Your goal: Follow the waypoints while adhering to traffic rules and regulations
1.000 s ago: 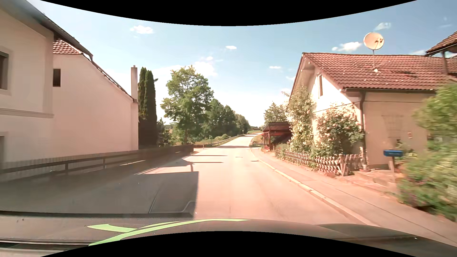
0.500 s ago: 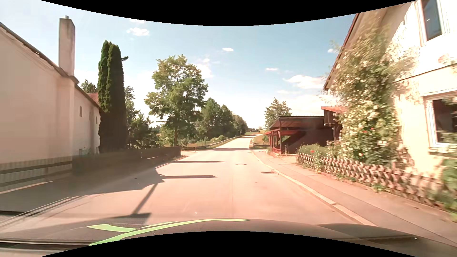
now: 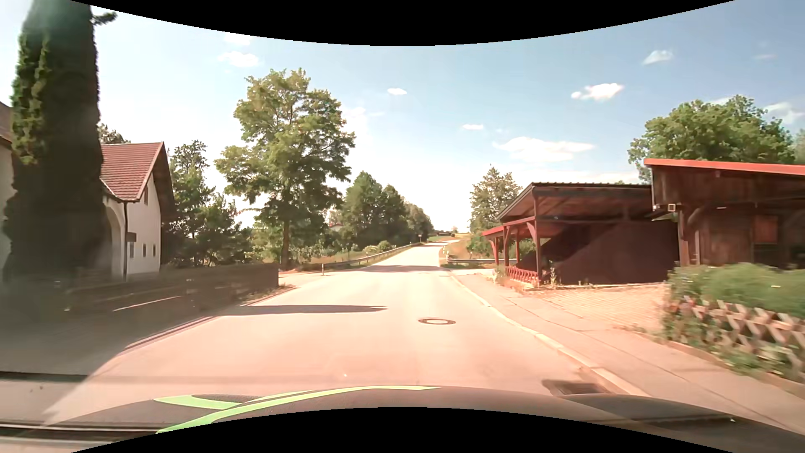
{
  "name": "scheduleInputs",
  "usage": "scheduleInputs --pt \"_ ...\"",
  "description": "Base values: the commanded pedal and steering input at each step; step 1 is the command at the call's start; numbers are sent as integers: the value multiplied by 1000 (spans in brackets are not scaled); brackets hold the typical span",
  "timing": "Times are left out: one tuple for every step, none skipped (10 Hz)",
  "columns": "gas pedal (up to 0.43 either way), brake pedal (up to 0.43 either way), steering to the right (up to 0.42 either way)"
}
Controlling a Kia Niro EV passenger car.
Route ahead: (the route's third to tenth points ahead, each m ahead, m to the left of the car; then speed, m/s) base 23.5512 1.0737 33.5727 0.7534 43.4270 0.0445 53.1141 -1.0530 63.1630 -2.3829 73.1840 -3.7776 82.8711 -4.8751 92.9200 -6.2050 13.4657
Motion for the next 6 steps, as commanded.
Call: scheduleInputs --pt "67 0 8" --pt "67 0 8" --pt "67 0 8" --pt "67 0 8" --pt "67 0 8" --pt "67 0 8"
